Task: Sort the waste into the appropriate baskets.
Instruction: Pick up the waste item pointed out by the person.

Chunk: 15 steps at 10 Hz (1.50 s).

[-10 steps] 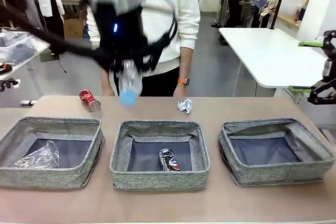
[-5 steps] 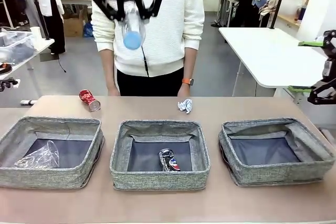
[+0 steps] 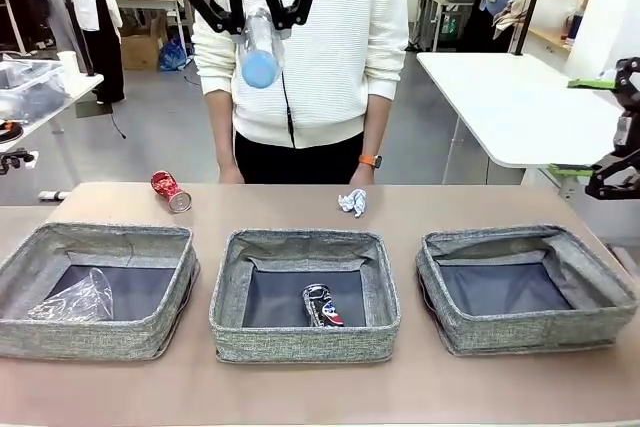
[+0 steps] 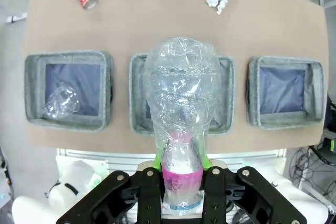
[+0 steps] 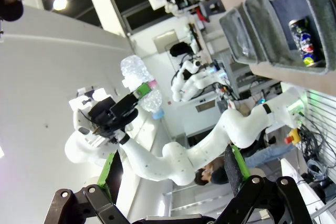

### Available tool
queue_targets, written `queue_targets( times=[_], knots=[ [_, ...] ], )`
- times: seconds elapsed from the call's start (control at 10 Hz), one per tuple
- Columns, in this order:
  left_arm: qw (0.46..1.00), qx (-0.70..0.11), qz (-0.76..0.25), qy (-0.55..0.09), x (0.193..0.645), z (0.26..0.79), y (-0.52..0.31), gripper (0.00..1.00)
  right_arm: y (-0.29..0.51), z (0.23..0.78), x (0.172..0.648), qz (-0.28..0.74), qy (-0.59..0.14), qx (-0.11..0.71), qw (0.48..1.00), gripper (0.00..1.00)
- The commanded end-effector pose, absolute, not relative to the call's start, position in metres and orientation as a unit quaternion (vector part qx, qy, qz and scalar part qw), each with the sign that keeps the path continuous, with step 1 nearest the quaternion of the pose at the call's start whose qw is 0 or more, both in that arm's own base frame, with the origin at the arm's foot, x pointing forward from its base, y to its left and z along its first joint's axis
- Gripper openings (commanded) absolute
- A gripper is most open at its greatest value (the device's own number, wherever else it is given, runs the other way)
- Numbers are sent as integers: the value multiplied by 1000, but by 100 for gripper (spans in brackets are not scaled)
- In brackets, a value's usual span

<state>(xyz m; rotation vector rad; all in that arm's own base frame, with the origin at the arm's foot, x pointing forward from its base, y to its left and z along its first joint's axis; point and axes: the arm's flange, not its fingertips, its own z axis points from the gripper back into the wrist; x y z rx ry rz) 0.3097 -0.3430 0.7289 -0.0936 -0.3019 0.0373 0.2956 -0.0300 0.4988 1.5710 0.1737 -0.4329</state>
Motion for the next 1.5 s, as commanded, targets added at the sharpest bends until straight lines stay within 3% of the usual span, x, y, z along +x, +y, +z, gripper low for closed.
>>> queue_targets(
  times=[0.0, 0.7, 0.8, 1.4],
  knots=[
    [987, -42, 22, -155, 307, 727, -339, 23, -28, 499, 294, -187, 74, 708, 677, 100],
    [975, -165, 76, -129, 301, 753, -342, 23, -28, 499, 294, -187, 74, 708, 677, 100],
    [980, -126, 43, -145, 305, 751, -348, 23, -28, 499, 294, -187, 74, 708, 677, 100],
    [980, -126, 43, -145, 305, 751, -348, 23, -28, 499, 294, -187, 74, 708, 677, 100]
  ],
)
